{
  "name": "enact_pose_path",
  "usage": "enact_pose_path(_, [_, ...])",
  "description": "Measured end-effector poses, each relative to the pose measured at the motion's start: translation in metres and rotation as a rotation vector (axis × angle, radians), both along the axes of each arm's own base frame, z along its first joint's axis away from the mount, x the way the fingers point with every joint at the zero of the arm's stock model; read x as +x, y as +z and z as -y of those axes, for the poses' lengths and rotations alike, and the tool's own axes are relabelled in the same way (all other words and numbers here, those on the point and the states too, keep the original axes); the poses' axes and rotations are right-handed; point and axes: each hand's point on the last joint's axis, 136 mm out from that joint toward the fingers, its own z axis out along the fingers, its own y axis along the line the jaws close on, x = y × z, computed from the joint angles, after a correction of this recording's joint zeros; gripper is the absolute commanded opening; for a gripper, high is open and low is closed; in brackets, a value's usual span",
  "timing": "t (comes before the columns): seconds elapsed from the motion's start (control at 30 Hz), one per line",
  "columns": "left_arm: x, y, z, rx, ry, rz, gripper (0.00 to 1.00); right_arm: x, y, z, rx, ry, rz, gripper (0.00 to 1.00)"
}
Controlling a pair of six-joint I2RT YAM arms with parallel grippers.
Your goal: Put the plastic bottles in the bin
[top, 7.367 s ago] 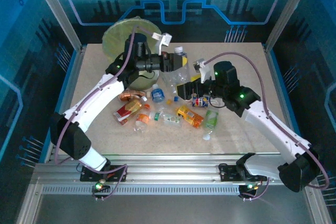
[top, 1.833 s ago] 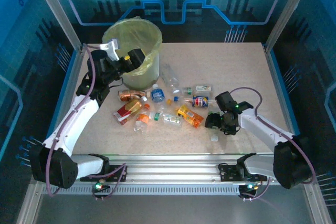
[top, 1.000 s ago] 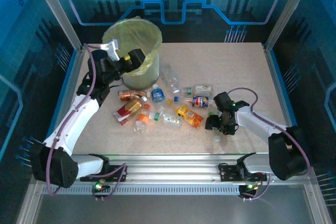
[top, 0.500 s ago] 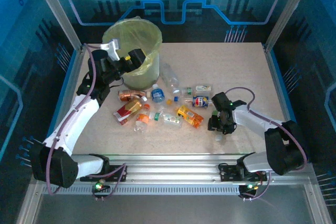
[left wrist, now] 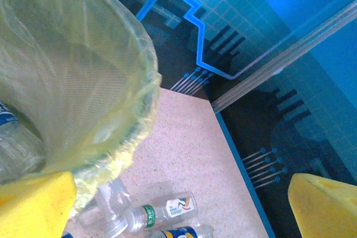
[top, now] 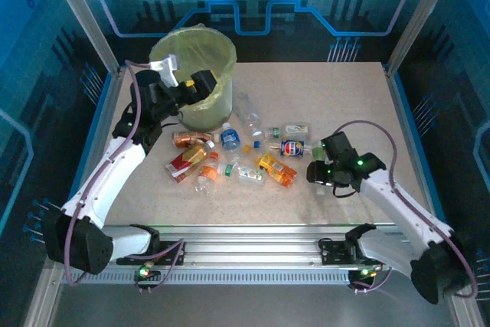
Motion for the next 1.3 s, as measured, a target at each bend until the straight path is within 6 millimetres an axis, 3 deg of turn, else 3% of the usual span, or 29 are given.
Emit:
enact_pose_path(0.17, [-0.011, -0.008, 0.026, 0.009, -0.089, -0.023, 0.99, 0.018, 0.052, -0.029, 0.131, 0.111, 0.208, 0.46])
enact_pose_path(0.3, [-0.017, -0.016, 0.048, 0.011, -0.166, -0.044, 0.99, 0.034, 0.077, -0.052, 0.212, 0.192, 0.328, 0.46])
enact_pose_path(0.67, [-0.043, -0.035, 0.136, -0.02, -0.472, -0.052, 0.99, 0.071, 0.138, -0.121, 0.383, 0.402, 0.516, 0.46])
enact_pose_path(0.93, [-0.061, -0.014, 0.17, -0.029, -0.602, 0.055, 0.99, 0.074, 0.154, -0.141, 0.412, 0.461, 0.561, 0.46])
enact_pose_path(1.2, [-0.062, -0.001, 0.177, -0.047, -0.625, 0.122, 0.99, 0.071, 0.154, -0.153, 0.416, 0.496, 0.562, 0.46])
enact_pose_path(1.3, [-0.058, -0.002, 0.179, -0.06, -0.623, 0.117, 0.92, 0.067, 0.157, -0.159, 0.42, 0.518, 0.568, 0.46])
